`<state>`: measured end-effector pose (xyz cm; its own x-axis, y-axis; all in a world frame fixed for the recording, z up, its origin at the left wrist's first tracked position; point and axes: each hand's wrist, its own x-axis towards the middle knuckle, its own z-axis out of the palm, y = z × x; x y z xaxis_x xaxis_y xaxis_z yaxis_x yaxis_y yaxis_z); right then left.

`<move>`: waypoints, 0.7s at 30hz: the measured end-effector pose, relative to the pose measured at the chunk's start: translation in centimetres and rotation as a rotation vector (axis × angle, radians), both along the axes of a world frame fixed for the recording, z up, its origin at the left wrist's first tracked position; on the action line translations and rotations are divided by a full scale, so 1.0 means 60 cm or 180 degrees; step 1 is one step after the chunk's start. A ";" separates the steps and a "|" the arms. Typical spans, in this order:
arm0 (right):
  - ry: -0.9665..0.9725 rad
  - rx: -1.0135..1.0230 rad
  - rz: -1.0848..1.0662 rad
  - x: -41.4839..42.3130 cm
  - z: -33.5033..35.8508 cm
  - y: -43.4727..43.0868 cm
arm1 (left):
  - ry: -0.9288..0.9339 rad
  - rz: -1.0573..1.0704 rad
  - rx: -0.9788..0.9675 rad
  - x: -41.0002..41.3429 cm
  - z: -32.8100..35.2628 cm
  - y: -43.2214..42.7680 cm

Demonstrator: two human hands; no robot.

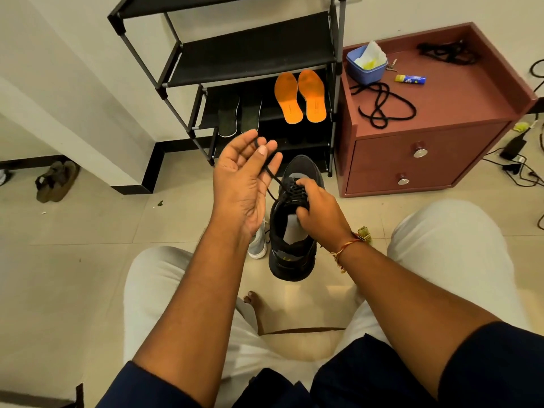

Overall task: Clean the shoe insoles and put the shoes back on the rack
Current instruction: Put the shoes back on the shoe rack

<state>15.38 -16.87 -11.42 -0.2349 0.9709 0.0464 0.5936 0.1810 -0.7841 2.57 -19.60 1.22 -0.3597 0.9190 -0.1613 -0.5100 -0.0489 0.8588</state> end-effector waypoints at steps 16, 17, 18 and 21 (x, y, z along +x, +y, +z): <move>0.0135 0.0143 -0.0123 0.002 0.008 0.007 | 0.5485 -0.1790 -0.1001 0.002 -0.130 -0.072; 0.0130 0.0154 -0.0125 0.002 0.009 0.007 | 0.5335 -0.1646 -0.0923 0.000 -0.133 -0.072; 0.0124 0.0179 -0.0131 0.002 0.009 0.007 | 0.5164 -0.1498 -0.0869 -0.001 -0.134 -0.073; 0.0131 0.0241 -0.0135 0.003 0.010 0.007 | 0.4762 -0.1195 -0.0885 -0.006 -0.136 -0.070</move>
<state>15.54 -16.44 -10.84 -0.1901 0.9733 0.1286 0.5695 0.2160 -0.7931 2.24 -23.82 -6.93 -0.1082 0.9927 -0.0540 0.8348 0.1202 0.5373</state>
